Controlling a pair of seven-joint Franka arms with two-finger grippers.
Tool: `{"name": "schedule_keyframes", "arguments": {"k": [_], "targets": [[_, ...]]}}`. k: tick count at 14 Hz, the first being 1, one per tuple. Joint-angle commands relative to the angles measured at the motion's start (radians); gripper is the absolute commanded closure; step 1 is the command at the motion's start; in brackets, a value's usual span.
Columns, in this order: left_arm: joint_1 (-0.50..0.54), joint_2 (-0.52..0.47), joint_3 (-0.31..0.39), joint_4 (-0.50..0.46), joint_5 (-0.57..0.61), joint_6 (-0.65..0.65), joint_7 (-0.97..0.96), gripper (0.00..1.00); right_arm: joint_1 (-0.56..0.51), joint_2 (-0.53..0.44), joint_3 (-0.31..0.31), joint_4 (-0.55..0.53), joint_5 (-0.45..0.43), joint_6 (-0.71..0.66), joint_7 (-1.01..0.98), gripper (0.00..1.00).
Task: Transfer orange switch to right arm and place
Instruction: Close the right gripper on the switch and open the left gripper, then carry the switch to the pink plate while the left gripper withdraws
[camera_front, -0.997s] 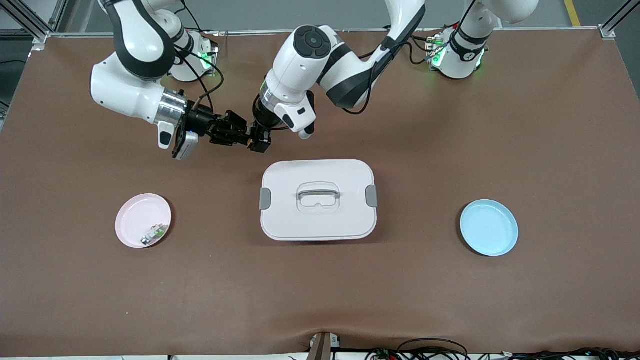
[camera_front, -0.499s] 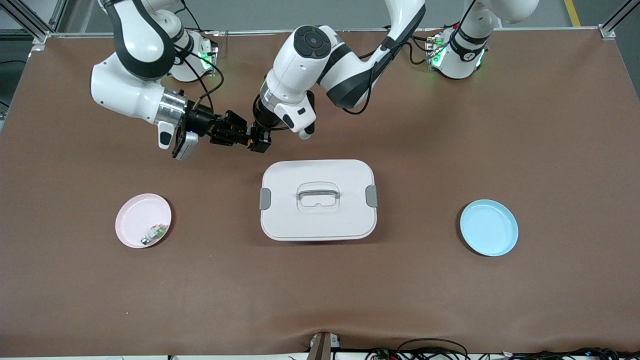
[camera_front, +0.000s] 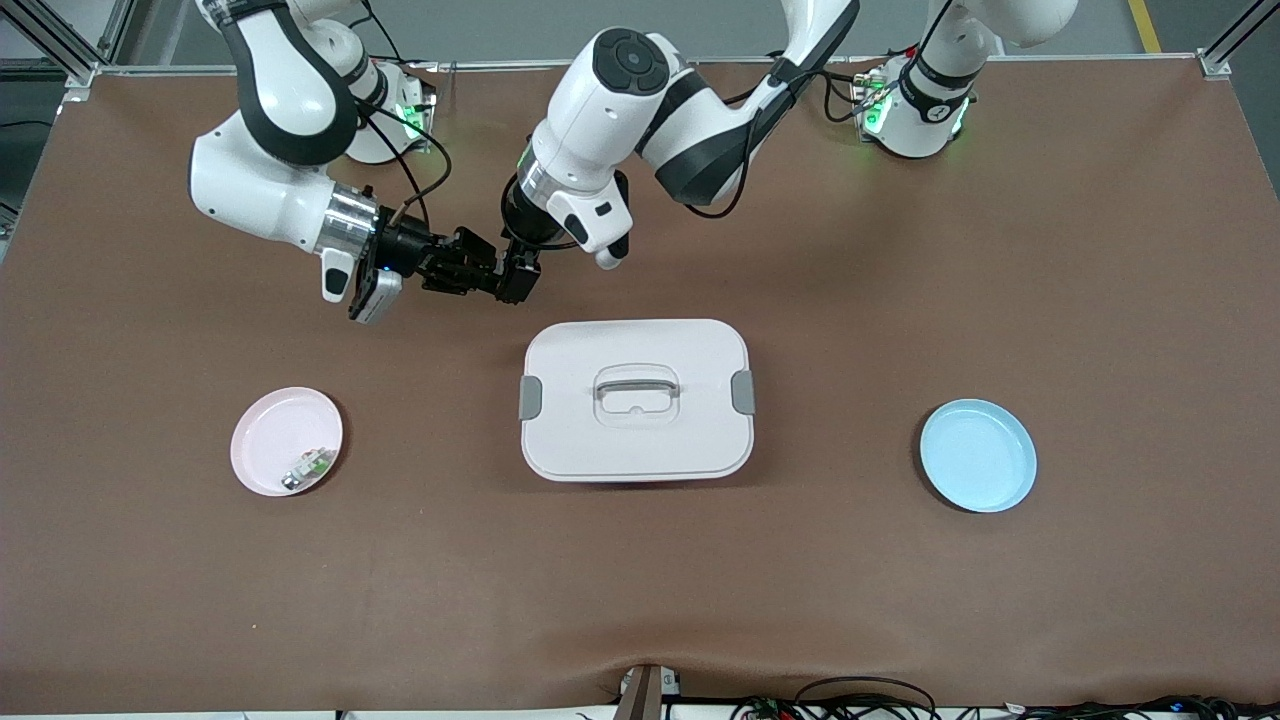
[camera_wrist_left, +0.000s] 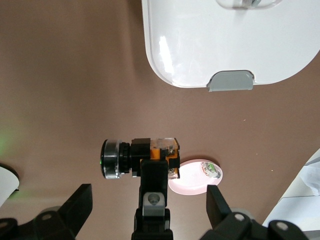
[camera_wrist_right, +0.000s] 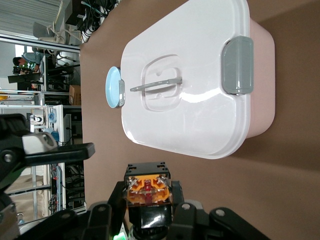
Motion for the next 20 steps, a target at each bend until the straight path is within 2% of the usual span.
{"name": "schedule_keyframes", "arguments": {"k": [1, 4, 6, 8, 10, 12, 13, 16, 20], "targets": [[0.000, -0.011, 0.012, -0.003, -0.004, -0.014, 0.013, 0.00, 0.006, -0.004, -0.010, -0.005, -0.059, 0.011, -0.026, 1.00], [0.001, -0.068, 0.052, -0.015, 0.034, -0.032, 0.013, 0.00, -0.025, 0.011, -0.010, 0.024, -0.275, 0.005, -0.029, 1.00], [0.011, -0.117, 0.097, -0.020, 0.063, -0.122, 0.013, 0.00, -0.040, 0.027, -0.011, 0.057, -0.441, 0.000, -0.029, 1.00], [0.014, -0.171, 0.107, -0.021, 0.210, -0.189, -0.005, 0.00, -0.062, 0.048, -0.011, 0.096, -0.608, -0.009, -0.038, 1.00], [0.044, -0.203, 0.112, -0.026, 0.289, -0.216, -0.004, 0.00, -0.079, 0.065, -0.011, 0.132, -0.734, -0.038, -0.038, 1.00], [0.052, -0.240, 0.110, -0.041, 0.403, -0.317, -0.001, 0.00, -0.102, 0.091, -0.011, 0.178, -0.881, -0.086, -0.070, 1.00], [0.066, -0.260, 0.112, -0.049, 0.425, -0.351, 0.004, 0.00, -0.114, 0.111, -0.011, 0.212, -0.941, -0.118, -0.117, 1.00], [0.150, -0.318, 0.110, -0.058, 0.458, -0.440, 0.021, 0.00, -0.177, 0.159, -0.011, 0.261, -1.015, -0.163, -0.274, 1.00], [0.257, -0.405, 0.107, -0.116, 0.459, -0.529, 0.174, 0.00, -0.263, 0.225, -0.013, 0.321, -1.092, -0.163, -0.505, 1.00]]}}
